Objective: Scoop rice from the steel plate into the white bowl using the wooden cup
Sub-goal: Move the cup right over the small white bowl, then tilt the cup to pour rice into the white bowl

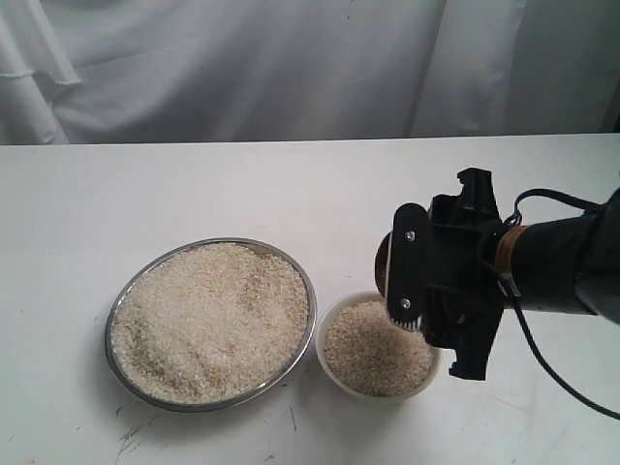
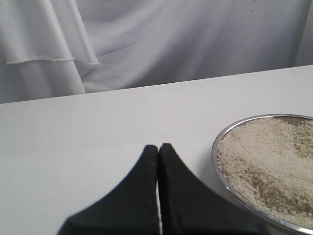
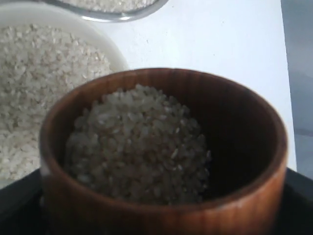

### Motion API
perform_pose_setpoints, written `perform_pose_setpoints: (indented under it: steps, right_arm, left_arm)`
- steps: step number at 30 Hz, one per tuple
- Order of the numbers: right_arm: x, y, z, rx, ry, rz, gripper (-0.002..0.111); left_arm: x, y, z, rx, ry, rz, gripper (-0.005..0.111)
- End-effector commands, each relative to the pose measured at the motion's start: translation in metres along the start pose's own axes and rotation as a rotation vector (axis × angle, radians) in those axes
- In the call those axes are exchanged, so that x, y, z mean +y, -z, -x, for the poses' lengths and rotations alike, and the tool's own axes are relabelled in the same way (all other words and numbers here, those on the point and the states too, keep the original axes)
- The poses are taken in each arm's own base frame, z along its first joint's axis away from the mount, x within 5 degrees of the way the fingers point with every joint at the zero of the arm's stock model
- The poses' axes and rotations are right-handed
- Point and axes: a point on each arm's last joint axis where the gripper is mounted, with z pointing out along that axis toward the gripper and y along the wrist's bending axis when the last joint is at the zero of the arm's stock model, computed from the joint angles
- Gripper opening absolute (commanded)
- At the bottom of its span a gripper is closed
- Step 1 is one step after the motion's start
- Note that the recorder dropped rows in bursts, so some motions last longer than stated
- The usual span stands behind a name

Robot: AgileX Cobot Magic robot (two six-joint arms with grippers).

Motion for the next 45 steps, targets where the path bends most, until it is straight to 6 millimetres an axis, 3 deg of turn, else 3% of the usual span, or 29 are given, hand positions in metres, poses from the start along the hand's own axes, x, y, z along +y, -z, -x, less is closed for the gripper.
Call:
perform_pose_setpoints:
  steps: [1, 17, 27, 45]
  right_arm:
    - [-0.003, 0.003, -0.004, 0.018, 0.115, -0.03, 0.0]
    - [-0.004, 0.002, -0.002, 0.048, 0.274, -0.05, 0.0]
    - [0.006, -0.011, 0.003, 0.072, 0.39, -0.019, 0.0]
    - [0.005, -0.027, 0.011, 0.177, 0.47, 0.002, 0.0]
  left_arm:
    - [0.0, 0.0, 0.002, -0.006, 0.002, -0.005, 0.0]
    - [0.0, 0.0, 0.002, -0.006, 0.002, -0.005, 0.0]
    - [0.0, 0.0, 0.002, -0.006, 0.004, -0.005, 0.0]
    - [0.0, 0.0, 0.002, -0.006, 0.002, -0.005, 0.0]
